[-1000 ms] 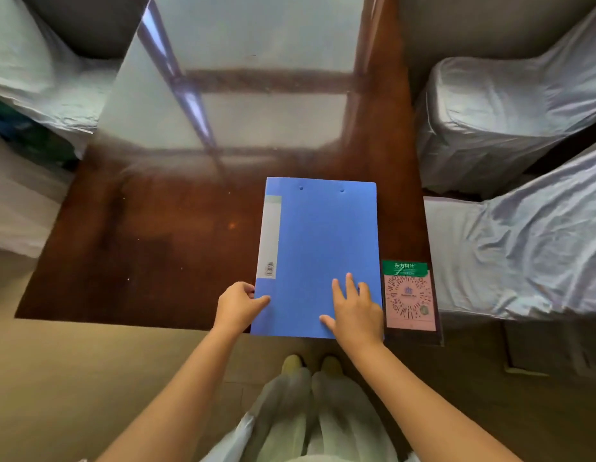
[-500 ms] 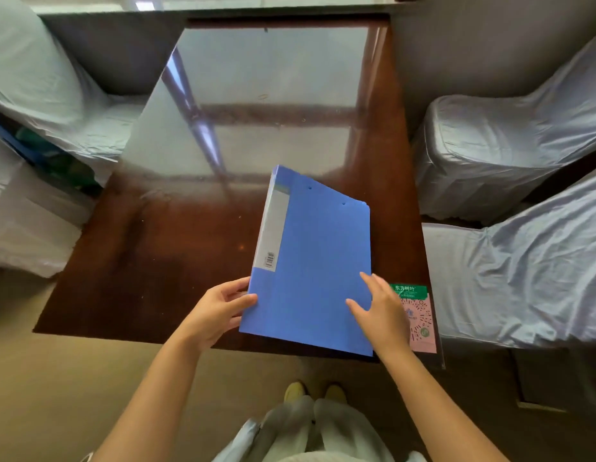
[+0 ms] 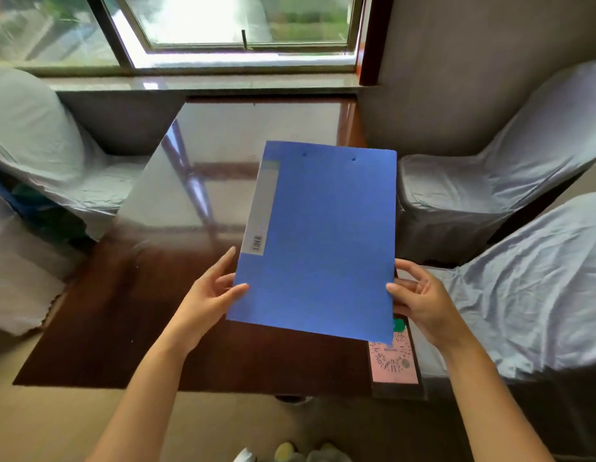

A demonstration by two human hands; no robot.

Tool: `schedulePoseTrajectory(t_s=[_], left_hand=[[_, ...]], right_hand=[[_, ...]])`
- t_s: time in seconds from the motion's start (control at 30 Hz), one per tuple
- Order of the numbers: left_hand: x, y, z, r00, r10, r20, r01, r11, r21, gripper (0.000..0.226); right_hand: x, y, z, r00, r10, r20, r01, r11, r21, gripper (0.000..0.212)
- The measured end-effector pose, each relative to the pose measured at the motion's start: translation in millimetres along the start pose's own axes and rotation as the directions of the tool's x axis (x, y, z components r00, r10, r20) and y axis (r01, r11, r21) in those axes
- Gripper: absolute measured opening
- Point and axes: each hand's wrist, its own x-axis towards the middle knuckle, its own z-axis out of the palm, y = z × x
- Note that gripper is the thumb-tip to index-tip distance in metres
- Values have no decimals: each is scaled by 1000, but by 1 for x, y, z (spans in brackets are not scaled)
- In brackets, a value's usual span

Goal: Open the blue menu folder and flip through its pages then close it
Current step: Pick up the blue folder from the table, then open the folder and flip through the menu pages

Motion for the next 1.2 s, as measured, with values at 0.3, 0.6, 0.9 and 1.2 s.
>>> schedulePoseTrajectory(t_s=[0.3,0.6,0.9,1.2], left_hand=[[-18,-5,26,943,276,184,-327,685,650,111],[-25,-5,31,909,411,68,-359,689,630,83],[-32,3,38,977,163,-140,-204,905,-374,56],[-31,32,21,995,51,-90,-94,802,-590,26]], right_hand=[[-4,-30,-6,994,-110,-1,110,993,-33,33],[-9,-36,0,988,-154,22,153,988,25,39],[-19,-29,-4,977,-212,-14,212,975,66,43],[-20,-38,-9,896,-399,-196,408,913,3,41]])
